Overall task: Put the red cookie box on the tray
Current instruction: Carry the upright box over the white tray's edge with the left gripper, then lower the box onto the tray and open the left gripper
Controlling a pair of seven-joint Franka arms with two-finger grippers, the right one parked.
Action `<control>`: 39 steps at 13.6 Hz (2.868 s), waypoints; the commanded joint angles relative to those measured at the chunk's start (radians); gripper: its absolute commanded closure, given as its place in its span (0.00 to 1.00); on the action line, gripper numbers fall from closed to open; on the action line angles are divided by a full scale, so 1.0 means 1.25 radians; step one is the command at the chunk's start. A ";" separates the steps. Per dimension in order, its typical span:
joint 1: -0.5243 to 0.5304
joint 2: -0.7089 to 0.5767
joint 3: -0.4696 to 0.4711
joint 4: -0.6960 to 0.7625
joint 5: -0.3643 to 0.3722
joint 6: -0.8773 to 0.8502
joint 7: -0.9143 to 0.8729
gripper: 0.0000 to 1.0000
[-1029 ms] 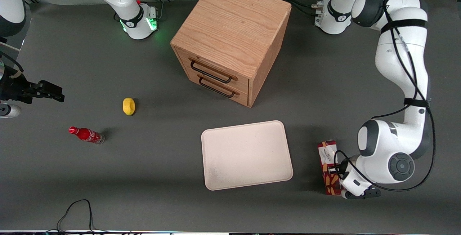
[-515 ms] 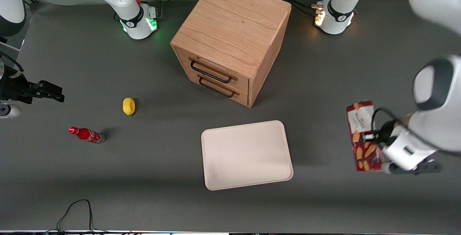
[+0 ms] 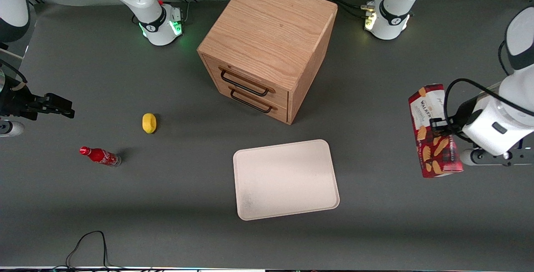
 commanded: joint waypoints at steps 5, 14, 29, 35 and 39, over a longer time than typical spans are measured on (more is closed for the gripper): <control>-0.183 0.218 0.007 0.156 -0.002 0.187 -0.306 1.00; -0.251 0.320 0.014 0.020 0.103 0.418 -0.333 1.00; -0.198 0.334 0.012 -0.149 0.117 0.584 -0.320 0.01; -0.198 0.329 0.012 -0.149 0.117 0.581 -0.327 0.00; -0.189 0.298 0.012 -0.150 0.119 0.552 -0.324 0.00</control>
